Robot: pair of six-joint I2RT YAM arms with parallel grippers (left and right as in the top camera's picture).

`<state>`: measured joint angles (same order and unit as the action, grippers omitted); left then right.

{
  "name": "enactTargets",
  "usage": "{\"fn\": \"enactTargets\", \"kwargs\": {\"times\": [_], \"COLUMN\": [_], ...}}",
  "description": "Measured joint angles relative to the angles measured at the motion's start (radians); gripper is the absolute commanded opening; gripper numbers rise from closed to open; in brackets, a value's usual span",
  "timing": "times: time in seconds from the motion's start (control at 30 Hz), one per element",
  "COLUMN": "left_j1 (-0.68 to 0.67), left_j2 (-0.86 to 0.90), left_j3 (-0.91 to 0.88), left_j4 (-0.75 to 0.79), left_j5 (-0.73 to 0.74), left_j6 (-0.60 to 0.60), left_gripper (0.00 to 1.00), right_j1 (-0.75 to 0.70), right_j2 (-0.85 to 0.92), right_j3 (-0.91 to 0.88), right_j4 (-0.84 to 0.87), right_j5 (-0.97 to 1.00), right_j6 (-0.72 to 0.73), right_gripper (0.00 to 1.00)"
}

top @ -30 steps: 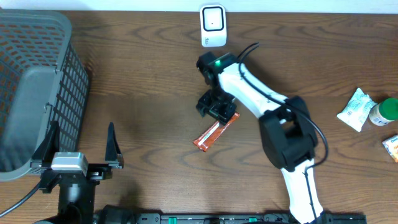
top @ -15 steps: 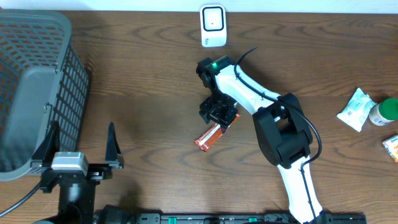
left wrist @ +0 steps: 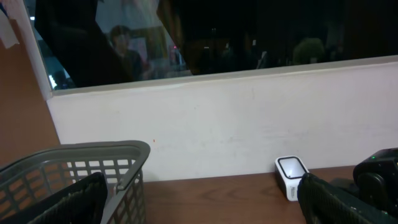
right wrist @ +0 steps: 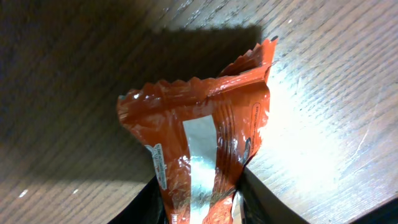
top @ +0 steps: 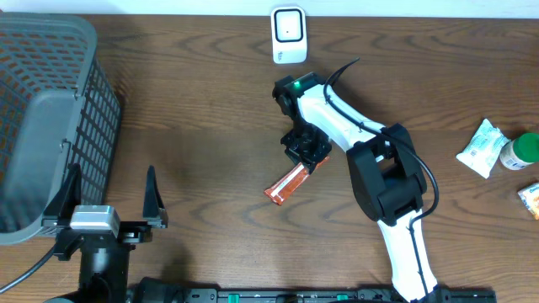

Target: Scan the item barcode

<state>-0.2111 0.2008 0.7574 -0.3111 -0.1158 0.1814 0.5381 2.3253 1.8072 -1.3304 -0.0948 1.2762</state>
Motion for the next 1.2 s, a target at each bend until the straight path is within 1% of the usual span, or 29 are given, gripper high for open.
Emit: {"fn": "enactTargets", "kwargs": {"times": [0.1, 0.17, 0.23, 0.47, 0.6, 0.77, 0.9, 1.03, 1.2], "left_j1": [0.0, 0.0, 0.0, 0.0, 0.0, 0.0, 0.0, 0.0, 0.0], "left_j2": [0.0, 0.0, 0.0, 0.0, 0.0, 0.0, 0.0, 0.0, 0.0], "left_j3": [0.0, 0.0, 0.0, 0.0, 0.0, 0.0, 0.0, 0.0, 0.0], "left_j4": [0.0, 0.0, 0.0, 0.0, 0.0, -0.003, -0.003, -0.003, -0.003], "left_j5": [0.0, 0.0, 0.0, 0.0, 0.0, 0.0, 0.0, 0.0, 0.0], "left_j6": [0.0, 0.0, 0.0, 0.0, 0.0, 0.0, 0.0, 0.0, 0.0], "left_gripper": [0.98, 0.98, 0.98, 0.98, 0.98, 0.98, 0.98, 0.98, 0.98], "right_j1": [0.01, 0.019, 0.025, 0.03, 0.028, 0.024, 0.023, 0.023, 0.023], "right_j2": [0.0, 0.0, 0.0, 0.0, 0.0, -0.022, -0.079, -0.202, -0.369], "right_j3": [0.0, 0.0, 0.002, 0.003, 0.006, 0.006, 0.003, 0.002, 0.002], "right_j4": [0.004, 0.005, 0.013, 0.044, 0.052, 0.109, 0.132, 0.137, 0.142], "right_j5": [0.016, 0.019, 0.02, 0.011, 0.004, 0.022, 0.072, 0.097, 0.115], "right_j6": [0.003, 0.005, 0.01, 0.021, 0.022, 0.012, -0.007, -0.051, -0.139], "right_gripper": [0.38, 0.27, 0.15, 0.09, 0.01, 0.01, 0.01, 0.01, 0.01]}}
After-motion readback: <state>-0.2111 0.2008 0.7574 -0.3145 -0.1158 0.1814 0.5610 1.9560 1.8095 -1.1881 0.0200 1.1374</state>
